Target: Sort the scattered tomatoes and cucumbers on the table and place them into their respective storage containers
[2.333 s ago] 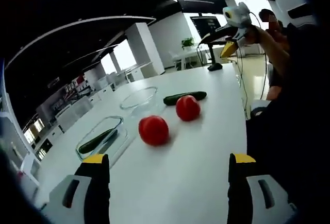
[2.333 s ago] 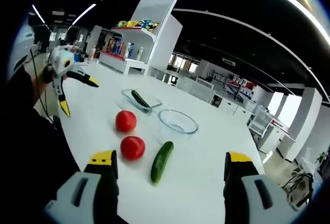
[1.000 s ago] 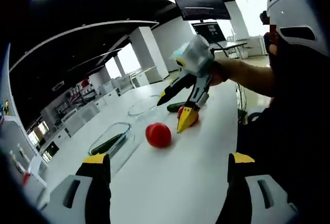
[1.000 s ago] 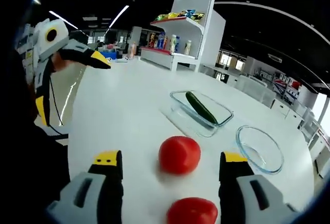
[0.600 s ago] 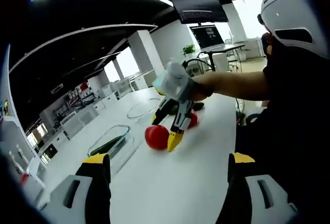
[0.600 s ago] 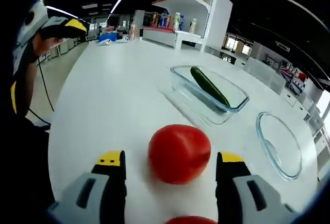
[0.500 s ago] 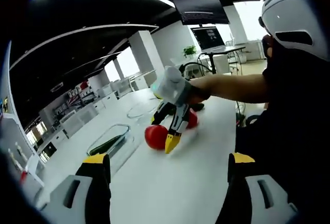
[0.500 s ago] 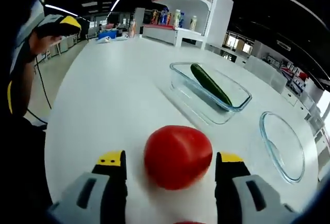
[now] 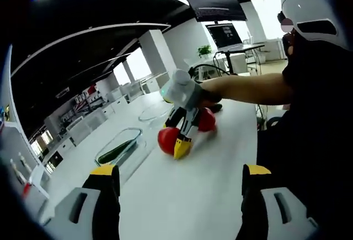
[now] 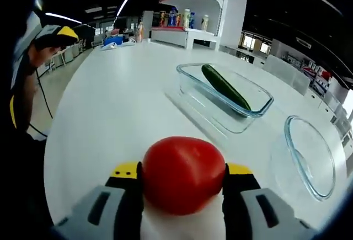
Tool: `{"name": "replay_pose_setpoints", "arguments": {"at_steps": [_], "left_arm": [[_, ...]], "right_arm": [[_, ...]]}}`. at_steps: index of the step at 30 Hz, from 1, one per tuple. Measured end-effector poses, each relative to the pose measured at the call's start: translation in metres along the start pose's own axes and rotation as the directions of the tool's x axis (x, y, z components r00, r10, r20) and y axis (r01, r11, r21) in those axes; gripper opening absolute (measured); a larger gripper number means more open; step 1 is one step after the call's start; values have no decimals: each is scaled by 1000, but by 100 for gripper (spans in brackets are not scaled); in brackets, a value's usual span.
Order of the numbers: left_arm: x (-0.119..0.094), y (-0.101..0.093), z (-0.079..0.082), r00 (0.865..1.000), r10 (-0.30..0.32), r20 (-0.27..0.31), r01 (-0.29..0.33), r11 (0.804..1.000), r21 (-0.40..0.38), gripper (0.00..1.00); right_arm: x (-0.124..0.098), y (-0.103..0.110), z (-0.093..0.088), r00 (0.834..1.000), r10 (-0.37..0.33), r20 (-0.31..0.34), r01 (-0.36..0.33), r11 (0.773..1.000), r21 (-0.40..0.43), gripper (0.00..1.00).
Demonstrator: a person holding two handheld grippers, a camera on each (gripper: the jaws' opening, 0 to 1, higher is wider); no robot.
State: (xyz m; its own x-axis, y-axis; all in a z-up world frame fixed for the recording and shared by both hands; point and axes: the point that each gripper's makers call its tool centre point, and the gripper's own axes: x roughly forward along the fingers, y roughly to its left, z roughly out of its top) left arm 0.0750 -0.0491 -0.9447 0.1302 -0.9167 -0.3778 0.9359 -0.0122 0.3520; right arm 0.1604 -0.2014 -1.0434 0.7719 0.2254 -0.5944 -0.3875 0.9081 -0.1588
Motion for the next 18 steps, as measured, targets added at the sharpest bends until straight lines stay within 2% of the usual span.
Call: {"name": "replay_pose_setpoints", "arguments": {"at_steps": [8,10,16,18], "left_arm": [[2,5,-2,1000,19,8,-20,999,32,89],[1,7,-3,1000,21,9,-22,1000,20,89],[-1,10,-2,1000,28,4,-28,999,25,89],[-2,11,0,1000,31,6,-31,999,28,89]], "right_arm": [[8,-1,-1,999,16,-28,-15,1000,12,57],[10,-4,0,1000,-3,-27,4,999,48,57],[8,-2,-1,999,-25,-44,27,998,56,55],[7,-4,-2,998,-21,-54,28,992,123,54]]}}
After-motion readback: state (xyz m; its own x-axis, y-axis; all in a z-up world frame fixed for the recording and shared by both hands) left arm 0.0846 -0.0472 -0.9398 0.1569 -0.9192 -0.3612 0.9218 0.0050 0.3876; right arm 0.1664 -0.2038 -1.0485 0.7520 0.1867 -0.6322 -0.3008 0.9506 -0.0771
